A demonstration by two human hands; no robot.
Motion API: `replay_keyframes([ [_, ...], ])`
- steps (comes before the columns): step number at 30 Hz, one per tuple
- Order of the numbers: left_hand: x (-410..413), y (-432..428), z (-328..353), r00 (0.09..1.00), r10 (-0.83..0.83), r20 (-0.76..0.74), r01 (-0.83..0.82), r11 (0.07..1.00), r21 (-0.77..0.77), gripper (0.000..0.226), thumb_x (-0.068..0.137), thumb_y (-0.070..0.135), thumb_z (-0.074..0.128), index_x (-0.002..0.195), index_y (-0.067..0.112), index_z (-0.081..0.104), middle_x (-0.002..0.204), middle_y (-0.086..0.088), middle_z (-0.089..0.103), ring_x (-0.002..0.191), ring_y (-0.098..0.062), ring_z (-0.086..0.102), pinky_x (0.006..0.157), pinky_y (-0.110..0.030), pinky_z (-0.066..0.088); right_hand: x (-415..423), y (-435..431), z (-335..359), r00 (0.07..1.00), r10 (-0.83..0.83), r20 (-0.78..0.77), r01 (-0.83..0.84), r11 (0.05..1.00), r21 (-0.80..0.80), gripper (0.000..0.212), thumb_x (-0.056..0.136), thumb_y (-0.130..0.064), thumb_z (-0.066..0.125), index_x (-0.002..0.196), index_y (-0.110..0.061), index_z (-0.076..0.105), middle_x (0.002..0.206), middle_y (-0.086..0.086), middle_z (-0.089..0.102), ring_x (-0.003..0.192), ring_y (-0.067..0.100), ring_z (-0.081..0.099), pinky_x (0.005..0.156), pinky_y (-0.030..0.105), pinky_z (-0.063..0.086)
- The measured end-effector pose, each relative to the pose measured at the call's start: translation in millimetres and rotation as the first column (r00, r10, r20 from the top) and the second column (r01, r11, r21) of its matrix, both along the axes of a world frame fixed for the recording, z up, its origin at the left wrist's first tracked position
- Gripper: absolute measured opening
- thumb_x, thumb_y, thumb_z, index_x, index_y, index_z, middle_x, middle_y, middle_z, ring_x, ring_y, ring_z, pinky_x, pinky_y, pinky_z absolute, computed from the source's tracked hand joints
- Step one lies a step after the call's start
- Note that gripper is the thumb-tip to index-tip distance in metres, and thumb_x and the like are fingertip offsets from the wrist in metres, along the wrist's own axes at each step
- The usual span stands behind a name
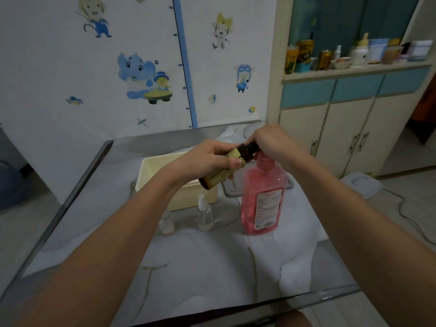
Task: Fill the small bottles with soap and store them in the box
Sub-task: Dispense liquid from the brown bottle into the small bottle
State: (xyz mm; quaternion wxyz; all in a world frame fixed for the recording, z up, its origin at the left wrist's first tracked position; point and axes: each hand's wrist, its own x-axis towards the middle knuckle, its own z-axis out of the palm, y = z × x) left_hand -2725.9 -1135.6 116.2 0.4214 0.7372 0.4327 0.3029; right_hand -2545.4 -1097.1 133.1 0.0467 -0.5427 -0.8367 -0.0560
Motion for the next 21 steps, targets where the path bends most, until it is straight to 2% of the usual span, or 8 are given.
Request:
replay_keyframes([
  [3,1,1,-3,0.999,0.002,-0.032,-0.002,1.000,0.002,0.030,0.089,0.011,0.063,0.119,0.013,0.067,0.107,-0.024,0.067,0.077,-0.022,0.068,0.074,-0.033,0.058,-6,-7,-1,0.987,-0.146,-0.061,0.146,0.989,-0.011,0.033,0.084,-0.018,0.069,0.116,-0.015,0.067,0.108,0.005,0.069,0.101,0.021,0.063,0.091,0.032,0.048],
  [8,3,-3,-7,0.999,0.022,-0.031,-0.022,1.000,0.011,0.031,0.089,0.008,0.062,0.120,0.010,0.066,0.108,-0.024,0.066,0.073,-0.012,0.068,0.063,-0.020,0.054,-7,-8,-9,0.965,-0.145,-0.216,0.141,0.989,-0.037,0.036,0.083,-0.019,0.071,0.118,-0.019,0.066,0.114,0.005,0.067,0.108,0.021,0.059,0.096,0.032,0.046],
  [10,3,-4,-6,0.999,0.016,-0.029,-0.016,1.000,0.014,0.031,0.089,0.009,0.062,0.120,0.010,0.067,0.108,-0.023,0.066,0.072,-0.011,0.068,0.063,-0.020,0.054,-8,-8,-6,0.955,-0.181,-0.235,0.161,0.982,-0.099,0.037,0.081,-0.021,0.073,0.117,-0.020,0.067,0.108,0.002,0.069,0.102,0.020,0.061,0.091,0.032,0.049],
  [12,3,-4,-4,1.000,0.019,-0.008,-0.019,1.000,0.012,0.030,0.089,0.010,0.064,0.119,0.012,0.067,0.108,-0.023,0.066,0.073,-0.014,0.068,0.067,-0.025,0.057,-5,-5,-6,0.874,-0.239,-0.424,0.158,0.964,-0.216,0.031,0.085,-0.018,0.063,0.115,-0.010,0.068,0.078,-0.005,0.071,0.075,0.018,0.063,0.068,0.032,0.054],
  [14,2,-3,-1,1.000,0.024,-0.004,-0.024,1.000,0.017,0.030,0.088,0.011,0.064,0.118,0.014,0.068,0.108,-0.022,0.067,0.076,-0.018,0.068,0.074,-0.033,0.058,-2,-4,-4,0.799,-0.230,-0.555,0.125,0.967,-0.221,0.033,0.090,-0.013,0.047,0.112,0.004,0.065,0.054,-0.003,0.059,0.051,0.015,0.051,0.046,0.026,0.044],
  [17,1,-2,0,1.000,0.023,-0.008,-0.023,0.999,0.023,0.031,0.088,0.012,0.065,0.118,0.016,0.068,0.107,-0.022,0.067,0.075,-0.018,0.068,0.073,-0.031,0.057,-1,0,-5,0.959,-0.082,-0.271,0.068,0.996,-0.061,0.031,0.090,-0.011,0.049,0.112,0.002,0.066,0.075,0.007,0.064,0.062,0.019,0.058,0.056,0.031,0.048],
  [19,1,-1,-2,0.999,0.033,-0.004,-0.033,0.999,0.027,0.031,0.088,0.010,0.065,0.118,0.016,0.068,0.107,-0.021,0.068,0.074,-0.018,0.068,0.070,-0.027,0.058,-4,-2,-3,0.993,-0.078,-0.084,0.080,0.997,0.018,0.027,0.088,-0.015,0.059,0.114,-0.011,0.068,0.097,0.006,0.070,0.087,0.021,0.064,0.078,0.029,0.050],
  [21,2,0,-6,0.999,0.033,-0.002,-0.033,0.999,0.021,0.031,0.088,0.009,0.064,0.118,0.014,0.068,0.104,-0.017,0.069,0.074,-0.016,0.068,0.066,-0.023,0.056,-6,-3,-4,0.992,-0.113,-0.052,0.115,0.993,0.023,0.030,0.085,-0.020,0.067,0.114,-0.020,0.068,0.106,0.003,0.069,0.098,0.020,0.062,0.087,0.027,0.048],
])
